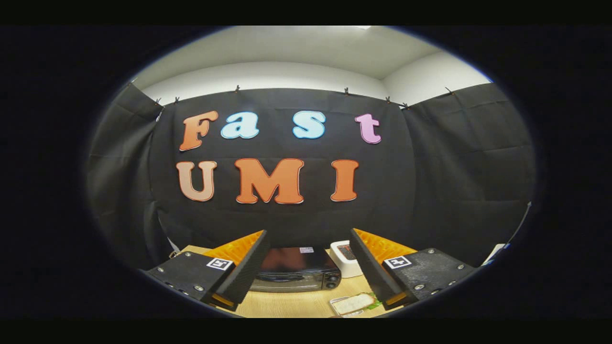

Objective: Open the toaster oven, put the food inside, and close the toaster oven door.

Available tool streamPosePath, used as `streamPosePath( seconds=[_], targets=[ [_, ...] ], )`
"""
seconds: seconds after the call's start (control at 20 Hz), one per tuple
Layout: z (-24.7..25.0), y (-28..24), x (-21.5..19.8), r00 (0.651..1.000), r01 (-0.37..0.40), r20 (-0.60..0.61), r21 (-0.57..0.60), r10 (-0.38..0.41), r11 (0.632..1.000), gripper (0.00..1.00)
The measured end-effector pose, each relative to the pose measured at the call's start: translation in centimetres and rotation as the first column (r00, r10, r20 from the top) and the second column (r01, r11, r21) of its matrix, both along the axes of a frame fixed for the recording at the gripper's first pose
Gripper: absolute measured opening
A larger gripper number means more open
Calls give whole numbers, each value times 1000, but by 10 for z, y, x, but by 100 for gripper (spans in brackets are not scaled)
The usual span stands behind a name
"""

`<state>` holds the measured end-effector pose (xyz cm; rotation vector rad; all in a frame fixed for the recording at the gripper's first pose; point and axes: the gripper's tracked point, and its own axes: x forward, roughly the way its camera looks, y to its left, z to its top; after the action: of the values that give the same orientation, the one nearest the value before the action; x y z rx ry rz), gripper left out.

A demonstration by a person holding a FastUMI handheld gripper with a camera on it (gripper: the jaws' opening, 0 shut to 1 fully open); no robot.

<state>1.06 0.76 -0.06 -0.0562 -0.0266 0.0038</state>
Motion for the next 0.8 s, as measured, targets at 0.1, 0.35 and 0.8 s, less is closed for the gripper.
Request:
streamPosePath(
  seconds=[0.1,0.35,0.8],
  targets=[
    [-2,2,6,1000,-4,16,7,4,1000,99],
    [-28,20,32,998,-67,-3,36,67,997,99],
    [-150,45,99,967,-102,-239,-27,92,994,99]
  ],
)
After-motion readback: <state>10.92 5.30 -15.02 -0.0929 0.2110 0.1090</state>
